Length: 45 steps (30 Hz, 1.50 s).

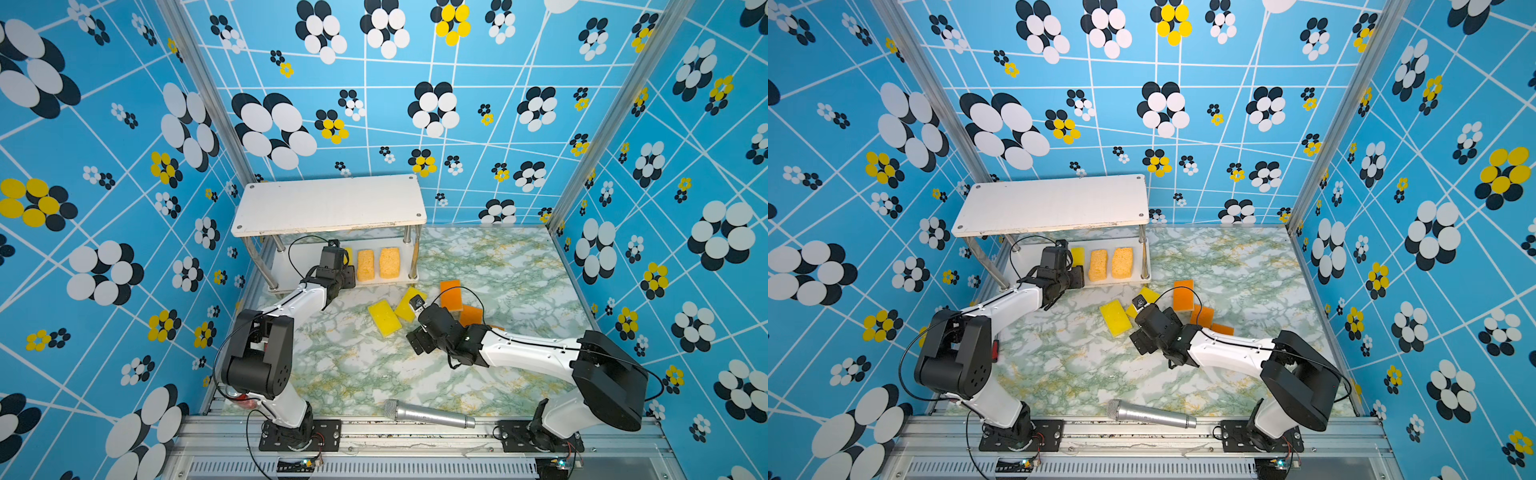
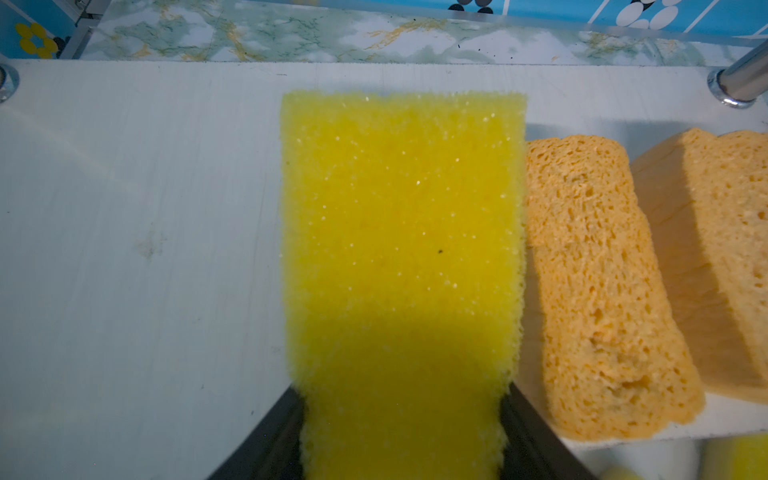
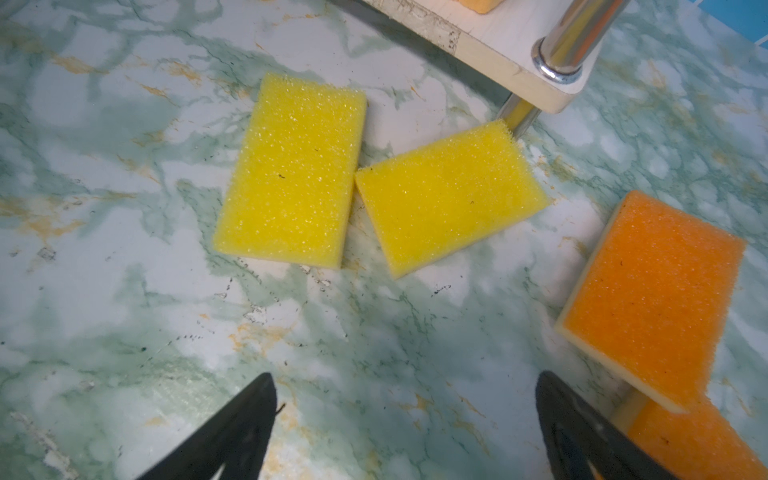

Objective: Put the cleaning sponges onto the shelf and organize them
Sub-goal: 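Carry the yellow sponge with the left gripper onto the lower shelf beside the tan sponges, then lower the yellow sponge onto the shelf and open the left gripper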

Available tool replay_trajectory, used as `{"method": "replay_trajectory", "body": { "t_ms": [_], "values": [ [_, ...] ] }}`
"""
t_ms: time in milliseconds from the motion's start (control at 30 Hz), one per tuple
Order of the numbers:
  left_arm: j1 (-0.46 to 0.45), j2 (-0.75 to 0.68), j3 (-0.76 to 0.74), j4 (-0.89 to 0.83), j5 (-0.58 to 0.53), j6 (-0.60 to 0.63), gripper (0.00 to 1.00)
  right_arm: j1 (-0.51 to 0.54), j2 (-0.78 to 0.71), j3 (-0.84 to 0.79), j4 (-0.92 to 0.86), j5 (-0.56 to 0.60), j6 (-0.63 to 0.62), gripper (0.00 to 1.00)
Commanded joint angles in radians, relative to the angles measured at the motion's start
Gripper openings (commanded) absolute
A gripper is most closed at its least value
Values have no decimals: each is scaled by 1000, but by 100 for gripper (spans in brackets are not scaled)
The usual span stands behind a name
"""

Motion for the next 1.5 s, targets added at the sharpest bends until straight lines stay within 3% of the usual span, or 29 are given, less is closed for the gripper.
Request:
{"method": "replay_trajectory", "body": {
  "t_ms": [0,1100,1333,1467],
  "values": [
    [11,30,39,6,20,20,62,-7,1,-6,-5,22,-4,99],
    [29,92,125,-139,48,-2,64,-7,-7,-6,-12,41,-7,99],
    [30,86,120,-149,36,-3,74,-7,-1,4,-22,39,-10,99],
    [29,78,117,-150,24,-4,87,-7,-3,3,-24,39,-11,99]
  ]
}}
